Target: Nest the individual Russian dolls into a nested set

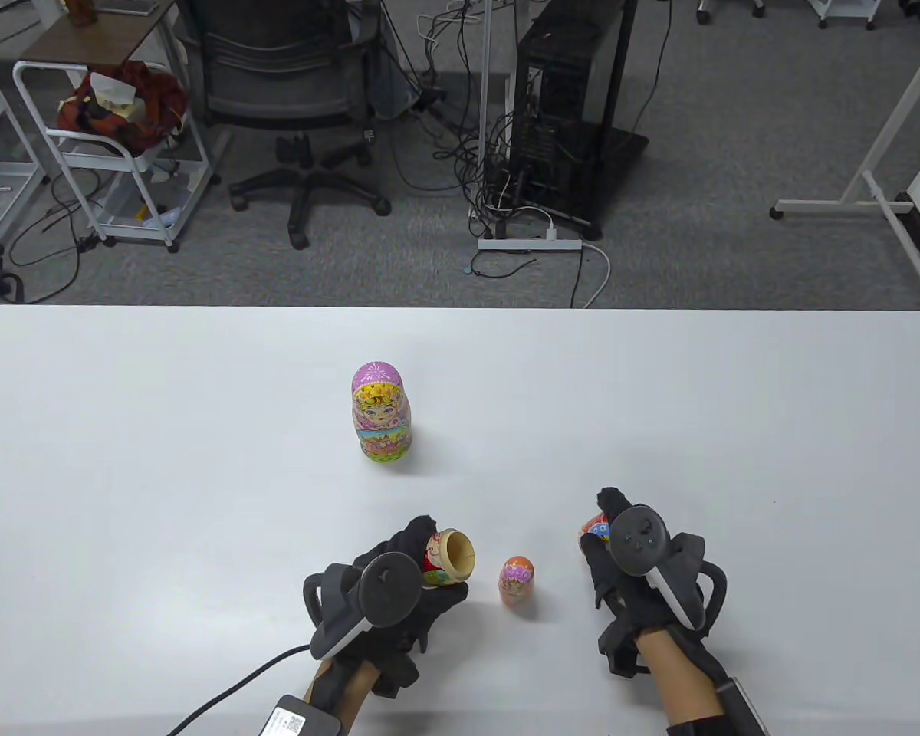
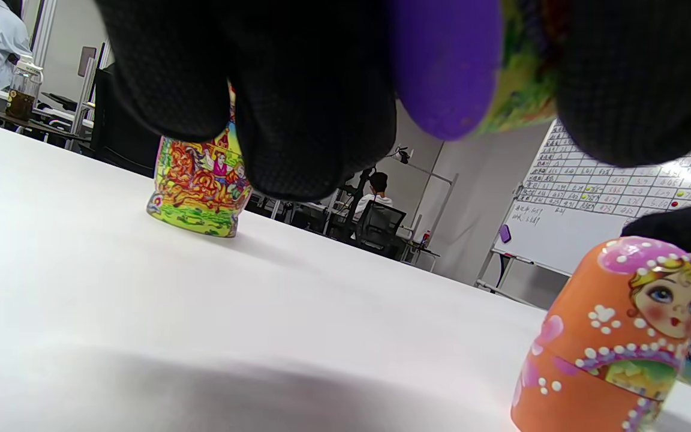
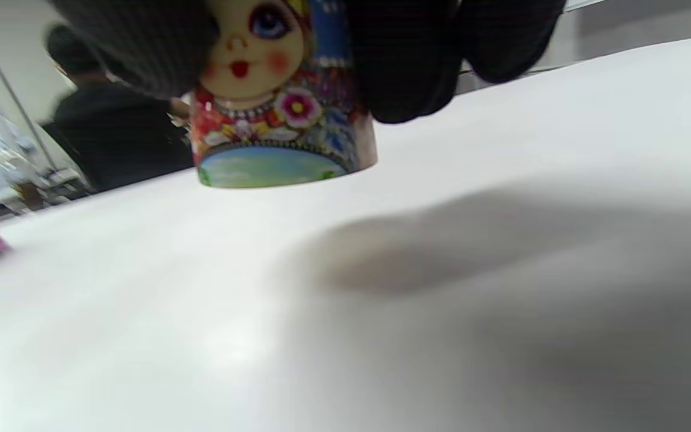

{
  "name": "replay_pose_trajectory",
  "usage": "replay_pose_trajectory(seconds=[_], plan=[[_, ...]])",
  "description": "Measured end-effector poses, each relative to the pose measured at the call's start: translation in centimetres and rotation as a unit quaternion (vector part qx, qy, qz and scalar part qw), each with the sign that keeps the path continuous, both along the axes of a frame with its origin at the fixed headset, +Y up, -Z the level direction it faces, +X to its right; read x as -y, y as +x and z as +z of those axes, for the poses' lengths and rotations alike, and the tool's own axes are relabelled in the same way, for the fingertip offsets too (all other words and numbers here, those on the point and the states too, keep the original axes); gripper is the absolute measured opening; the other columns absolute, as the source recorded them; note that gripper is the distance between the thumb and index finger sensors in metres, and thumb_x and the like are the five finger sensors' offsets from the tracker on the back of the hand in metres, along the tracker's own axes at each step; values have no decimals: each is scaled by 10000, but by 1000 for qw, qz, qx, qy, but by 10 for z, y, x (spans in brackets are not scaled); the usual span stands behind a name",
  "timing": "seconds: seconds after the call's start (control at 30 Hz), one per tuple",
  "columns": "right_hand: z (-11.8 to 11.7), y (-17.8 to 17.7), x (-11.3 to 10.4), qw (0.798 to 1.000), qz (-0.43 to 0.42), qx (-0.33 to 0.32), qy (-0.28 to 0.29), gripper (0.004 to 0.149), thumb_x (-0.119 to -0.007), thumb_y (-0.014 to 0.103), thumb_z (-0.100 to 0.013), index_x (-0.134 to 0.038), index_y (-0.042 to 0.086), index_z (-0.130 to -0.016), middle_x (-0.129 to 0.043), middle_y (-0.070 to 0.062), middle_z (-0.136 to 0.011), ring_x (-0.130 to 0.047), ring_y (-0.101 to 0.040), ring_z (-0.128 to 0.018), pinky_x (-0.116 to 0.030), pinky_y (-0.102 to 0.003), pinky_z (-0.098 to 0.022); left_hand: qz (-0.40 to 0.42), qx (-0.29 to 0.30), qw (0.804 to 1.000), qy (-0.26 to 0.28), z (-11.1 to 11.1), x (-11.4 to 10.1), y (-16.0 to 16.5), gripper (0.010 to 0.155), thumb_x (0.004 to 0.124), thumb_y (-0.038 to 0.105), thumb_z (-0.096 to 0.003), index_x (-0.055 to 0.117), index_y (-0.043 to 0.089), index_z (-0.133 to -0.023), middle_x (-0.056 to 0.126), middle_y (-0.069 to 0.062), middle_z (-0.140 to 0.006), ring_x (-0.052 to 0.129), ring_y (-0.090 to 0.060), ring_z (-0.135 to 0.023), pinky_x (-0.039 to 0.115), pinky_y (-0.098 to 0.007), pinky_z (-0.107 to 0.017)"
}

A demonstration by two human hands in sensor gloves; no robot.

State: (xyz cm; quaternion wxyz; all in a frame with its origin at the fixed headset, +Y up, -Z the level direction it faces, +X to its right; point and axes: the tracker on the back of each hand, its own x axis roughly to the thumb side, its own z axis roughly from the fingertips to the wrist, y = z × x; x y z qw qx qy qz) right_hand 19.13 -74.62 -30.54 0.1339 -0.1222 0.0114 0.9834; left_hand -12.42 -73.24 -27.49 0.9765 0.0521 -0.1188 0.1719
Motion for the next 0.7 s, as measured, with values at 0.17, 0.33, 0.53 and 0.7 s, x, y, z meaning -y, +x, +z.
replay_pose_trajectory(seconds=[0.17, 0.33, 0.53, 0.7], plan=[[-3, 9, 9, 999, 8, 24, -32, 678, -782, 485, -475, -338, 413, -983, -522, -136, -1040, -791, -297, -788, -667, -511, -637, -1, 1, 1000, 1, 0, -1, 0, 939, 836, 701, -325, 519, 177, -1037, 842, -40, -951, 978, -186, -780, 796, -489, -633], [-4, 8, 14, 998, 30, 30, -48, 695, -805, 486, -465, -346, 417, -981, -518, -130, -1041, -786, -289, -796, -665, -510, -639, -1, 1, 1000, 1, 0, -1, 0, 939, 837, 697, -328, 515, 174, -1038, 838, -42, -955, 975, -187, -783, 795, -490, -633], [-4, 10, 15, 997, 18, 24, -72, 781, -781, 536, -468, -207, 458, -991, -471, -108, -1079, -748, -324, -860, -648, -532, -648, 0, 2, 1000, 1, 0, -1, 0, 938, 834, 699, -329, 515, 175, -1038, 836, -42, -956, 973, -187, -786, 794, -491, -634], [4, 4, 0, 999, -13, 5, -34, 846, -700, 621, -473, -32, 454, -965, -148, -123, -1124, -331, -411, -1050, -429, -618, -737, -1, 2, 1000, 0, 0, -1, 0, 936, 830, 702, -331, 514, 176, -1039, 834, -42, -958, 972, -188, -787, 794, -490, -634]])
